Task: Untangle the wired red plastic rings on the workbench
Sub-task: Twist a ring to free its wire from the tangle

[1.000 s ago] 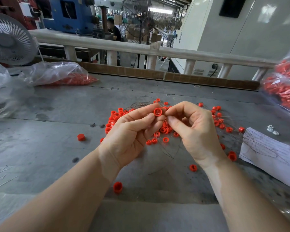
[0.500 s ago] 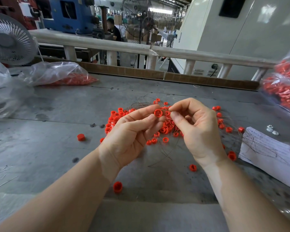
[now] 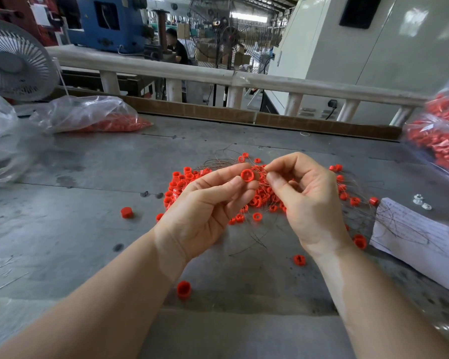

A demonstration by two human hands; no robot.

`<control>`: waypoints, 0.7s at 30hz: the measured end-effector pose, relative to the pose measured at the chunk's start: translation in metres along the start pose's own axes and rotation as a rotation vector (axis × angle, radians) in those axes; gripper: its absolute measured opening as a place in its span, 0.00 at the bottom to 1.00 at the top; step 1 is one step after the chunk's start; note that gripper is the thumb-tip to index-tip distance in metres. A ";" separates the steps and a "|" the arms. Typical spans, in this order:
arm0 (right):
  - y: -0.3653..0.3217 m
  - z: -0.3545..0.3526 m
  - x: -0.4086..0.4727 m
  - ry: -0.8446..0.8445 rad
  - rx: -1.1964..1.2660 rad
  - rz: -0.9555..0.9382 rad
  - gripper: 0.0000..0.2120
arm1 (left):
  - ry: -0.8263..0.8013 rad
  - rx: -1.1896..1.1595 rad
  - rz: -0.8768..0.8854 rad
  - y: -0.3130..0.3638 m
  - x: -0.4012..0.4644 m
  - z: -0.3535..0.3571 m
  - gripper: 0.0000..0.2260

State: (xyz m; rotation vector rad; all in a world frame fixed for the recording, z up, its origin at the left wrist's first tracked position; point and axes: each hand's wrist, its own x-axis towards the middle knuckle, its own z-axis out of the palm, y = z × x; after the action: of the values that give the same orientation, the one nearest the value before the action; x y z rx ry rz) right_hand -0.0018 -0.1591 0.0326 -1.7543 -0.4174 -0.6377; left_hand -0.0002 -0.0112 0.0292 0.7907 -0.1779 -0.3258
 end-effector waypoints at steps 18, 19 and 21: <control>-0.001 0.000 0.000 -0.021 -0.032 -0.016 0.12 | 0.028 -0.001 0.008 0.001 0.000 -0.001 0.09; -0.001 0.000 0.000 -0.021 -0.032 -0.012 0.12 | 0.030 0.000 0.008 0.001 0.001 -0.001 0.08; -0.001 0.000 0.000 -0.021 -0.043 -0.012 0.13 | 0.031 0.005 0.008 0.000 0.001 -0.001 0.08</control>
State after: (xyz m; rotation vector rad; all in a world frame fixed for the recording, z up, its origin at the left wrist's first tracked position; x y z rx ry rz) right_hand -0.0027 -0.1591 0.0337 -1.8023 -0.4320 -0.6415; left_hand 0.0010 -0.0107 0.0286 0.7992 -0.1529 -0.3061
